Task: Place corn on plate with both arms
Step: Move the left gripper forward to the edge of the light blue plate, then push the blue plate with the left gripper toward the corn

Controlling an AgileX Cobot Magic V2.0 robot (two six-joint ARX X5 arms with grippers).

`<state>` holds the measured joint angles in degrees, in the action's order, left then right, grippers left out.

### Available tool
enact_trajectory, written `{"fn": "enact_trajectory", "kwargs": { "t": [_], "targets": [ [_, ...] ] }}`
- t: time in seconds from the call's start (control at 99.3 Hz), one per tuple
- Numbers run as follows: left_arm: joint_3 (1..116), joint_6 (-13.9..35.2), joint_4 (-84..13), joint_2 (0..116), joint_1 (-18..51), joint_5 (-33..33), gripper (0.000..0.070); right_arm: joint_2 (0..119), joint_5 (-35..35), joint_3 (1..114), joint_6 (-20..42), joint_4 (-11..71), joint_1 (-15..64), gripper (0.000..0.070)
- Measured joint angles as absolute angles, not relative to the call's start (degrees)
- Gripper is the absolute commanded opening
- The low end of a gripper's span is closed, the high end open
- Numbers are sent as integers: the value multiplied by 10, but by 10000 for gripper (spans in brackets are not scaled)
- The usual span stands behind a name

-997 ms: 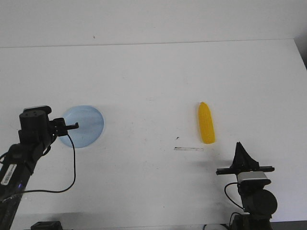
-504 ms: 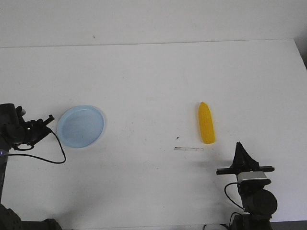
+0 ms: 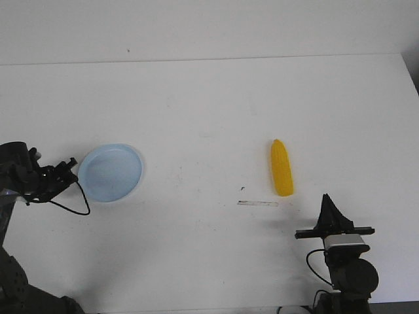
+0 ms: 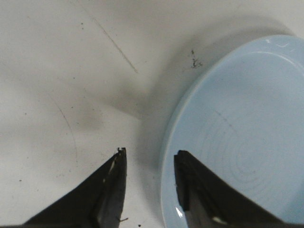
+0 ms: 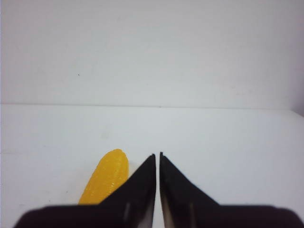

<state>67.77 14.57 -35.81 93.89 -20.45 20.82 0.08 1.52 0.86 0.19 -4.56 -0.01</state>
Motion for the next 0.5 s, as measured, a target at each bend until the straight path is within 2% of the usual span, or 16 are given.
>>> {"fn": "enact_trajectory", "kwargs": {
  "t": [0.504],
  "targets": [
    [678,145,-343,976,-175,209,196,1,15,9,2,-46,0,11]
  ]
}}
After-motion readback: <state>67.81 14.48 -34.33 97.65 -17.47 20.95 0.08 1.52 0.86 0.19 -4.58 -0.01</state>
